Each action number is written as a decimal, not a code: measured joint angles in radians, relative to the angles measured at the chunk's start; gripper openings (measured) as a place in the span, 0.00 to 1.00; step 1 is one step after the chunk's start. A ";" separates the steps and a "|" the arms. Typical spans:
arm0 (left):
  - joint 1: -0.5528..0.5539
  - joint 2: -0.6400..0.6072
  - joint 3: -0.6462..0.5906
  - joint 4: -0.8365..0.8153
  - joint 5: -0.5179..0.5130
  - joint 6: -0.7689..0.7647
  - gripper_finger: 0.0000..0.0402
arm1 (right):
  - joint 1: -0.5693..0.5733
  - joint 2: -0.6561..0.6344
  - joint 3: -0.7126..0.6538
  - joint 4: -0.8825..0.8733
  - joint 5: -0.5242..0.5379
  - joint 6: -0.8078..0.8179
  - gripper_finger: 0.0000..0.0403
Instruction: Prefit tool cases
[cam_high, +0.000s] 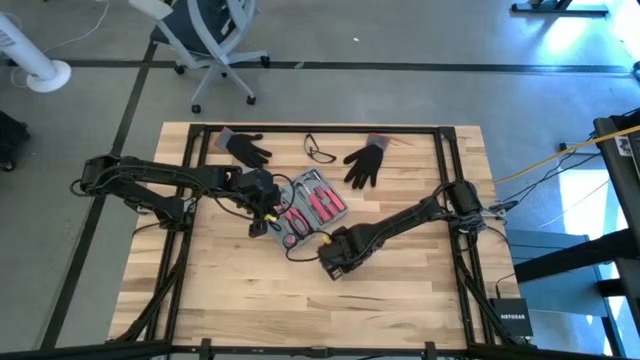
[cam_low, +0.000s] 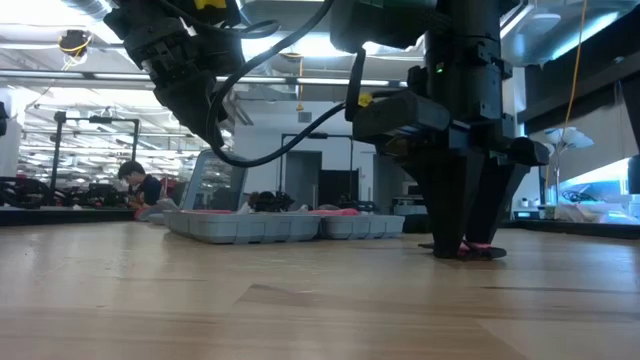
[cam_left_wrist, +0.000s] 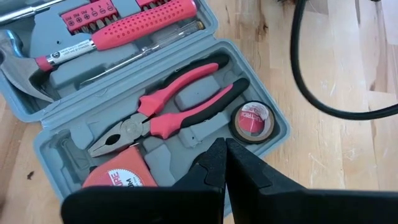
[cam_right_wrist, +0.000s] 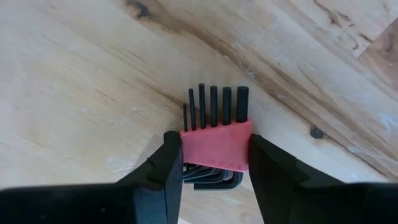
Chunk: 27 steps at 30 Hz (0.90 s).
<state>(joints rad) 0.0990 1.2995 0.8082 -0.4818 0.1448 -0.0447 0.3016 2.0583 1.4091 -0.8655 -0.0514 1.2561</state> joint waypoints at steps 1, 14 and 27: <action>0.000 0.000 0.000 0.000 0.000 0.002 0.00 | 0.000 -0.003 0.000 -0.002 0.007 0.000 0.36; 0.000 0.000 0.000 0.000 0.000 0.011 0.00 | 0.000 -0.008 0.000 -0.017 0.002 -0.009 0.36; 0.000 0.000 0.000 0.000 -0.005 0.021 0.00 | -0.001 -0.021 0.002 -0.034 -0.020 -0.056 0.36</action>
<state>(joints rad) 0.0986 1.2995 0.8082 -0.4816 0.1400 -0.0235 0.3008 2.0376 1.4116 -0.8994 -0.0715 1.1999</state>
